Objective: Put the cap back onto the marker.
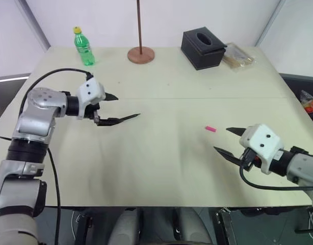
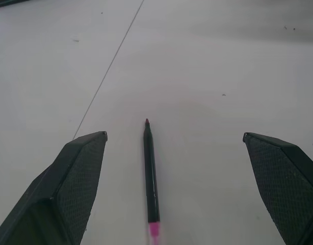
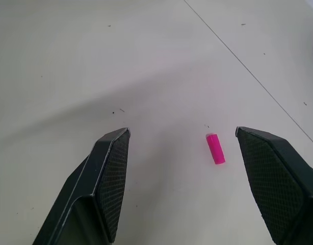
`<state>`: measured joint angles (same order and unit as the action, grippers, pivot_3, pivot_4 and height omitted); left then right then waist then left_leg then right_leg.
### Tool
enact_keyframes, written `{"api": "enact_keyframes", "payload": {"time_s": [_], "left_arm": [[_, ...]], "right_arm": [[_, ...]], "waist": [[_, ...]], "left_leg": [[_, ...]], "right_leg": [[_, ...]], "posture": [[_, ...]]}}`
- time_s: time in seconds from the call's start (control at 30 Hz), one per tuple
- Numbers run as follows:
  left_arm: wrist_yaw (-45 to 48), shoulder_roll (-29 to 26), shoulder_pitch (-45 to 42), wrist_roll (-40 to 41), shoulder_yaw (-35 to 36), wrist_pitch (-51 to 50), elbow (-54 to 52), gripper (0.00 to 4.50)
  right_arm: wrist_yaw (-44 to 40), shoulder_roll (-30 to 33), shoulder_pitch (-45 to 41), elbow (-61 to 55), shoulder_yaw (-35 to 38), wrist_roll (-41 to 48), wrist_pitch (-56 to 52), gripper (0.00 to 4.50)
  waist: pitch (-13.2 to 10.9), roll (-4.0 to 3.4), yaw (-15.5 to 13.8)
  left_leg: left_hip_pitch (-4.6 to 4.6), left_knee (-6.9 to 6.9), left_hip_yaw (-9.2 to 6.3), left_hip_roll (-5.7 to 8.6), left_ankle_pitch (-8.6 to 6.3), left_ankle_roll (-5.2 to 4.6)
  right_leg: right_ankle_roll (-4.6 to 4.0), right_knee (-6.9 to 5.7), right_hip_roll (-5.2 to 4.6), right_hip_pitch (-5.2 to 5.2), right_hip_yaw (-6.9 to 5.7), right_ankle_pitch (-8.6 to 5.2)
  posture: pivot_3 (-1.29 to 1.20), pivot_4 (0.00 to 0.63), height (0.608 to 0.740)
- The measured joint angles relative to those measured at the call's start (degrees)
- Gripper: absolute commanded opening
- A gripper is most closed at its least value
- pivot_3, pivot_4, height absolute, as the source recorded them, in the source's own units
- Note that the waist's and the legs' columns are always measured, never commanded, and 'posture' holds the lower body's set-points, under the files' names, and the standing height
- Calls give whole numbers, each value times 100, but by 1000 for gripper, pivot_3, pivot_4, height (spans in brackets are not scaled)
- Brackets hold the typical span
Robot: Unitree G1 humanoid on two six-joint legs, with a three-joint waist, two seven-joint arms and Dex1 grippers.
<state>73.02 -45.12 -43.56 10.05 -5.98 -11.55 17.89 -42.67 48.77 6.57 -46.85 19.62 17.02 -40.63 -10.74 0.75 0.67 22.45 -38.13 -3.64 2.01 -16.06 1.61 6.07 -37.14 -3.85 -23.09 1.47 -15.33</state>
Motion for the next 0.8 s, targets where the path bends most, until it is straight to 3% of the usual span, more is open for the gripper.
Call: {"api": "enact_keyframes", "payload": {"time_s": [0.47, 0.8], "left_arm": [[-220, 136, -191, -448, -33, 404, 707, 4469], [-826, 1088, -906, -824, -132, 1079, 2762, 4469]], "right_arm": [[192, -10, -26, -3, -122, -5, -2, 3391], [588, -163, 64, -160, -291, -59, -34, 3391]], "waist": [[0, 0, -7], [-2, 4, -1]], "left_leg": [[1, -1, 0, 1, 0, 0], [4, -4, 2, 6, 0, 0]], "right_leg": [[0, -2, 0, 0, 0, 0], [0, -7, 3, -6, -1, 0]], "posture": [[0, 150, 740], [0, 150, 740]]}}
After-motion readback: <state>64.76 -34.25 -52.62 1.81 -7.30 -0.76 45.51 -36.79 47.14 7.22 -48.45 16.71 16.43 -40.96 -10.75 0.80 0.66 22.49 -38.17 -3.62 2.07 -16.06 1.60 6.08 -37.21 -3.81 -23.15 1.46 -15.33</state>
